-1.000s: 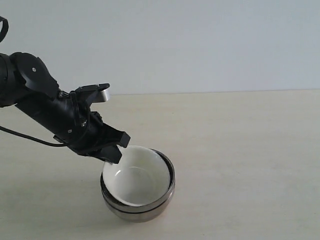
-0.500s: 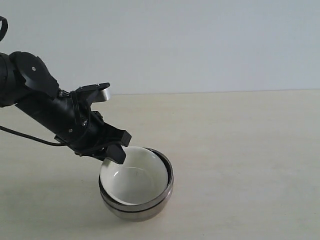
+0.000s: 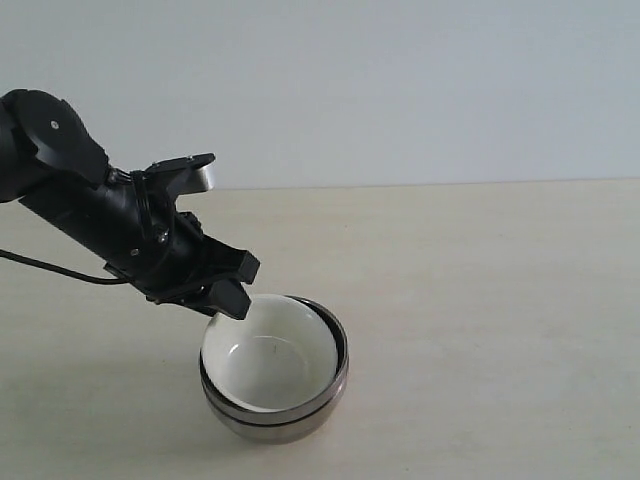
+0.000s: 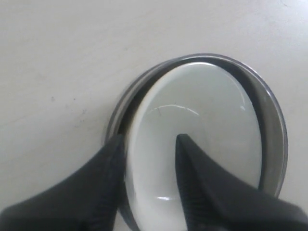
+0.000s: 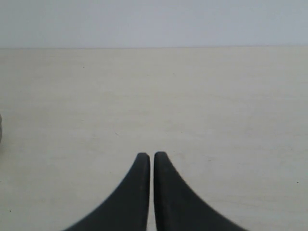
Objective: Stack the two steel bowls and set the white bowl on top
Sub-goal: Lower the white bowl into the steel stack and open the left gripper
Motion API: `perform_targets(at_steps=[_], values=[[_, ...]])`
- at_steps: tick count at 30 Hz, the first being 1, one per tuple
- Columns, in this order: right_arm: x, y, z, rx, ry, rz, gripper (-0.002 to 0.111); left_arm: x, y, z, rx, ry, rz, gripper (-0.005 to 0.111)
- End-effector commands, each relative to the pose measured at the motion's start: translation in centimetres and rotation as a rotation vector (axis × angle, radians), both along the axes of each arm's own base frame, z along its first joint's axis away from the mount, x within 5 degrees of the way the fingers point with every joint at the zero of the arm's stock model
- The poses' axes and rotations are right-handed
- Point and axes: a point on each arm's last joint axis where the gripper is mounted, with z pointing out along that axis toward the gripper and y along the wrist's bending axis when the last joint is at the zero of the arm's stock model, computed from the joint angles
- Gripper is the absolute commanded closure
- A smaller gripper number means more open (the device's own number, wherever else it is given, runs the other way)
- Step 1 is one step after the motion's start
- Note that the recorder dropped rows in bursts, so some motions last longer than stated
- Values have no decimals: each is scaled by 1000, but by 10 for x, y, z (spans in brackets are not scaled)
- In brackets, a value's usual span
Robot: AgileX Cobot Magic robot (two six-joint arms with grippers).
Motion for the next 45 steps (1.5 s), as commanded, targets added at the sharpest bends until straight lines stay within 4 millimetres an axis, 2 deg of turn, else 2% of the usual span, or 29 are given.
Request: perform_targets(at_steps=[1, 7, 11, 17, 34, 41, 45], values=[[0, 0, -1, -5, -5, -5, 108, -2, 1, 6, -1, -18, 3, 73], [0, 0, -1, -5, -5, -5, 108, -5, 5, 22, -5, -70, 0, 73], [0, 0, -1, -5, -5, -5, 108, -7, 5, 23, -6, -57, -5, 78], [0, 0, -1, -5, -5, -5, 108, -6, 6, 19, 23, -50, -24, 103], [0, 0, -1, -5, -5, -5, 108, -9, 6, 15, 48, -26, -38, 103], [0, 0, -1, -5, -5, -5, 108, -7, 6, -13, 78, 51, -34, 103], [0, 0, -1, -5, -5, -5, 108, -6, 6, -18, 84, 62, -32, 103]])
